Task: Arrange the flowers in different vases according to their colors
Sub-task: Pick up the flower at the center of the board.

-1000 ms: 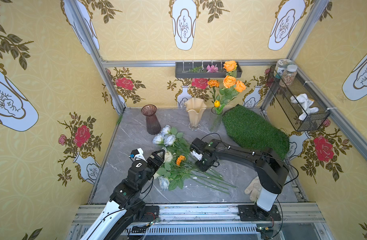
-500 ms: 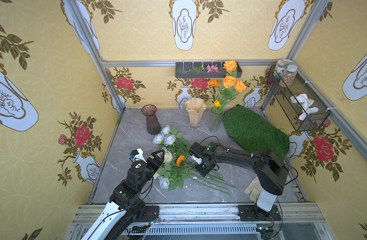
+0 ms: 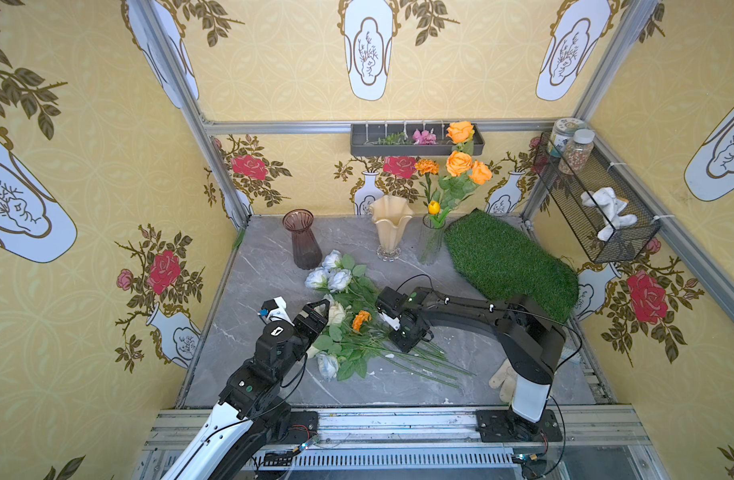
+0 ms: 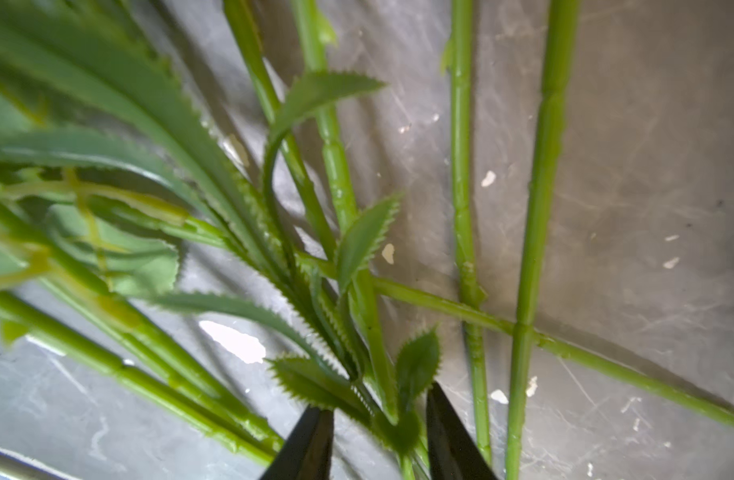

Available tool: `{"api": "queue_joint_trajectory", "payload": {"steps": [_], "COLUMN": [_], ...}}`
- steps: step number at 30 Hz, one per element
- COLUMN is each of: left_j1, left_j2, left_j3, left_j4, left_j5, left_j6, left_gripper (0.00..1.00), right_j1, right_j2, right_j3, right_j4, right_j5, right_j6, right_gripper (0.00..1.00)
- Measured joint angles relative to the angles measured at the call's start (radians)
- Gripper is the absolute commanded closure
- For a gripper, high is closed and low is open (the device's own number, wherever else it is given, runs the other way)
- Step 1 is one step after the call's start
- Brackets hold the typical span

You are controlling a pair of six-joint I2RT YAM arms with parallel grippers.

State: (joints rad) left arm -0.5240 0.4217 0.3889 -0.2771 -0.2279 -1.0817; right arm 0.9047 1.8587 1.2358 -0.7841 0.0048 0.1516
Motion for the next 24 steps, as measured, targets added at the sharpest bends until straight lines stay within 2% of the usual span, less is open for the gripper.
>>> {"api": "queue_joint_trajectory", "payload": {"steps": [5,15,24], "left_j1": [0.0,0.0,0.0], "left_j2": [0.002,0.002,0.0], "left_j3": [0.0,0.0,0.0], "left_j4": [0.0,0.0,0.0], "left_j5": [0.0,0.0,0.0], "left_j6": [0.0,0.0,0.0], "left_gripper": [0.08,0.08,0.08], "right_j1": [0.0,0.0,0.0], "right_j2": [0.0,0.001,-0.002], "right_j3": [0.011,0.022,0.041], "right_j4": [-0.001,-0.003,-0.01], "right_j5": [0.012,0.029,0.051], "right_j6": [-0.019,-0.048,-0.075], "right_gripper": [0.77,0.99,1.0]}}
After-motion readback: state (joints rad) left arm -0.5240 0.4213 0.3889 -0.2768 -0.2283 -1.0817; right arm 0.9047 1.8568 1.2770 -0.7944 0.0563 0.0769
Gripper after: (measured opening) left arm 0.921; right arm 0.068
